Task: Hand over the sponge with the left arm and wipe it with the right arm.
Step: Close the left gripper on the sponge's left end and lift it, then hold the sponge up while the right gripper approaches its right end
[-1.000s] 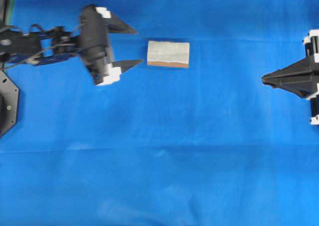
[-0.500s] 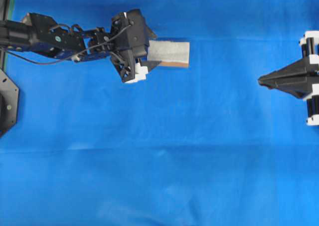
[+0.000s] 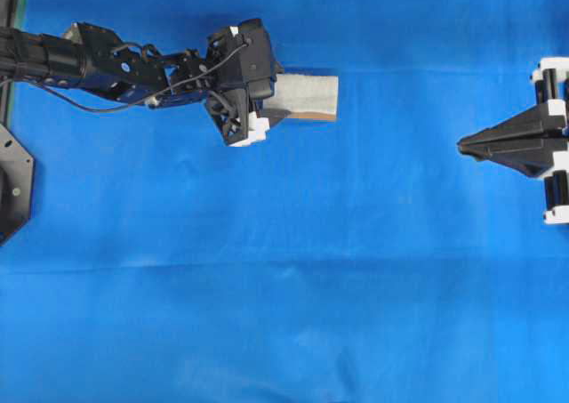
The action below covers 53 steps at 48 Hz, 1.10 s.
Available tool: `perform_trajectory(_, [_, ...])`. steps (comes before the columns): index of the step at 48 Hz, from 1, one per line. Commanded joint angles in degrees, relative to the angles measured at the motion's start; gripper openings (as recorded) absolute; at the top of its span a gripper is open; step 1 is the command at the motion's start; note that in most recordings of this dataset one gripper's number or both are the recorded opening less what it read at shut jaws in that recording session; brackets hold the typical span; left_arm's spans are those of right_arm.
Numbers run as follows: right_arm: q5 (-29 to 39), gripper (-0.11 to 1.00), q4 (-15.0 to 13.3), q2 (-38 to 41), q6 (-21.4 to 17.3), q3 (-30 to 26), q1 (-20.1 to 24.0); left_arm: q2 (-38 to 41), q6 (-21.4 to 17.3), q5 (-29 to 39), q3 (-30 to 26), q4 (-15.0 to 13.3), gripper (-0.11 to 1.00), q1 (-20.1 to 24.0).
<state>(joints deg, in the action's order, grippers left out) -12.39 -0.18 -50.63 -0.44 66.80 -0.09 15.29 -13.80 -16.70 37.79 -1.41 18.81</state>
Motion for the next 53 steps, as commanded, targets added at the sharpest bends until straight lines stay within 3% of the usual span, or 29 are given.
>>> perform_trajectory(1, [-0.3,0.00,0.0,0.3,-0.1,-0.8,0.0,-0.6,0.0,0.1,-0.9,0.1,0.94,0.4])
perform_trajectory(10, [-0.3,0.00,0.0,0.3,-0.1,-0.9,0.0,-0.2,1.7,3.0,-2.7,-0.2,0.89,0.3])
perform_trajectory(19, [-0.3,0.00,0.1,0.3,-0.1,-0.9,-0.1,-0.2,2.2,6.5,-4.2,-0.2,0.48,0.2])
perform_trajectory(21, [-0.1,0.00,0.0,0.3,-0.1,-0.9,0.0,-0.4,2.1,7.0,-4.3,-0.3,0.43,0.1])
perform_trajectory(40, [1.1,0.00,0.0,0.3,-0.1,-0.9,-0.1,-12.0,2.5,16.1,-4.3,-0.4,0.41,-4.0])
perform_trajectory(46, [1.3,0.00,0.1,0.3,-0.1,-1.0,-0.1,-16.6,4.7,19.4,-4.2,-0.4,0.40,-6.2])
perform_trajectory(53, [1.5,0.00,0.0,0.3,-0.1,-1.0,-0.5,-21.3,9.8,21.9,-3.6,-0.4,0.40,-9.3])
